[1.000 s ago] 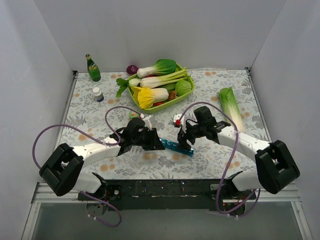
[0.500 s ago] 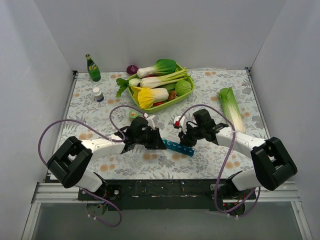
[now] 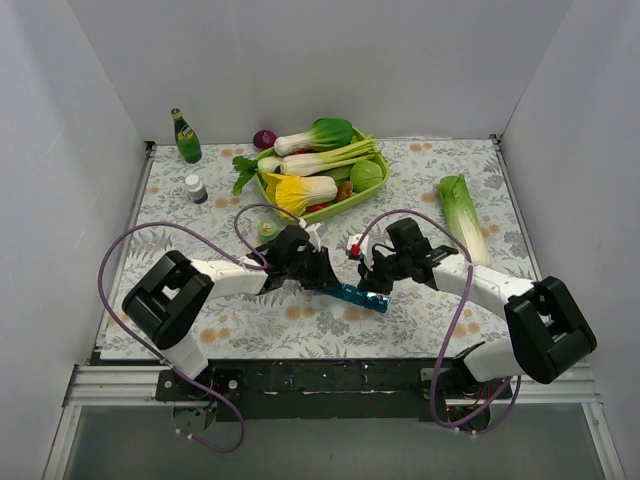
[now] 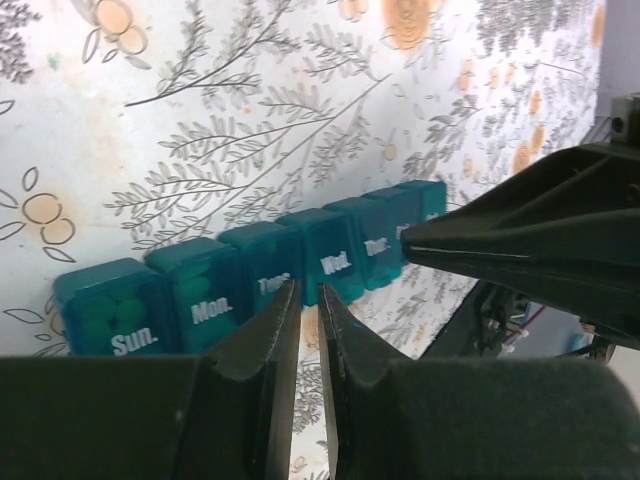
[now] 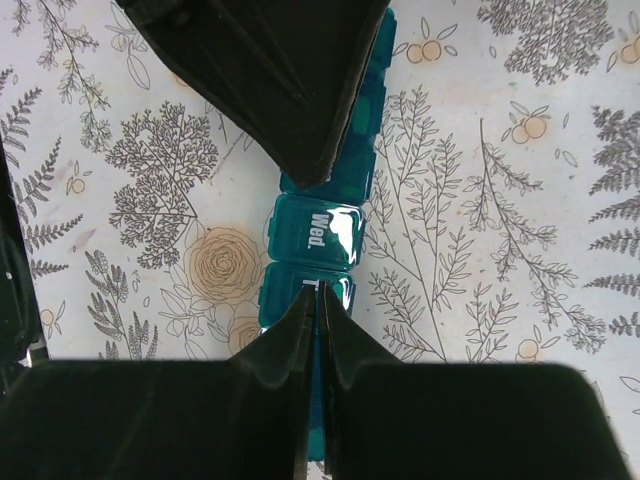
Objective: Sort the pills into containers
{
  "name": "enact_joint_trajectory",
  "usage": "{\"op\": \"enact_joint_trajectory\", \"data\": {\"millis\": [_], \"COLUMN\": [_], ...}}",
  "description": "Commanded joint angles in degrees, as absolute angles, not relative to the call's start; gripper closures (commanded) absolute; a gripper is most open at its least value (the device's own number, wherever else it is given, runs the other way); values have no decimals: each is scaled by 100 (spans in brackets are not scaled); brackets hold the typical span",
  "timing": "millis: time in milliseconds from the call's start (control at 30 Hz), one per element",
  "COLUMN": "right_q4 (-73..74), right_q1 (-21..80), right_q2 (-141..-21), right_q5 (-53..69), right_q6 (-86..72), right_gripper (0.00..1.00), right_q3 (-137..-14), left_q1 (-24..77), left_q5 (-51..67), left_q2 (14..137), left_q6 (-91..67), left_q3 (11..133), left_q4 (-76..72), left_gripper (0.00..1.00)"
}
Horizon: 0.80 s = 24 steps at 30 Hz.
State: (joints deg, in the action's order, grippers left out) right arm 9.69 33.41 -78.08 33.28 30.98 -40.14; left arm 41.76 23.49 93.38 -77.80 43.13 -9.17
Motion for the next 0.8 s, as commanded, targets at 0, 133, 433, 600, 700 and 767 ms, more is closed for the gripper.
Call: {"op": "enact_joint_trajectory", "data": {"millis": [0, 133, 433, 600, 700, 767], "right_q4": [1116, 1292, 1344, 1485, 1599, 1652], "right_q1": [3349, 3384, 3393, 3340, 3270, 3252], "right_q2": [-8094, -8524, -8772, -8255, -7921, -7753], "right_q5": [3341, 3174, 2830, 3269, 3436, 3489], "right_q6": [3199, 3226, 3234, 3331, 3383, 3427], "right_gripper": [91, 92, 95, 93, 87, 74], "right_q3": [-4236, -4315, -4350, -4491, -4596, -4579], "left_q1": [4184, 4184, 4184, 4184, 4184, 4184], "left_q5": [2092, 1987, 1978, 2030, 2056, 2057], "left_q2": [9492, 9632, 9808, 9774, 9624, 9467], "left_q6": [-7734, -7770, -7796, -7822, -7849, -7857], "left_q3": [4447, 4395, 4403, 4500, 4553, 4649], "left_q4": [-765, -703, -650, -659, -642, -615], "left_gripper": [88, 89, 89, 89, 86, 85]}}
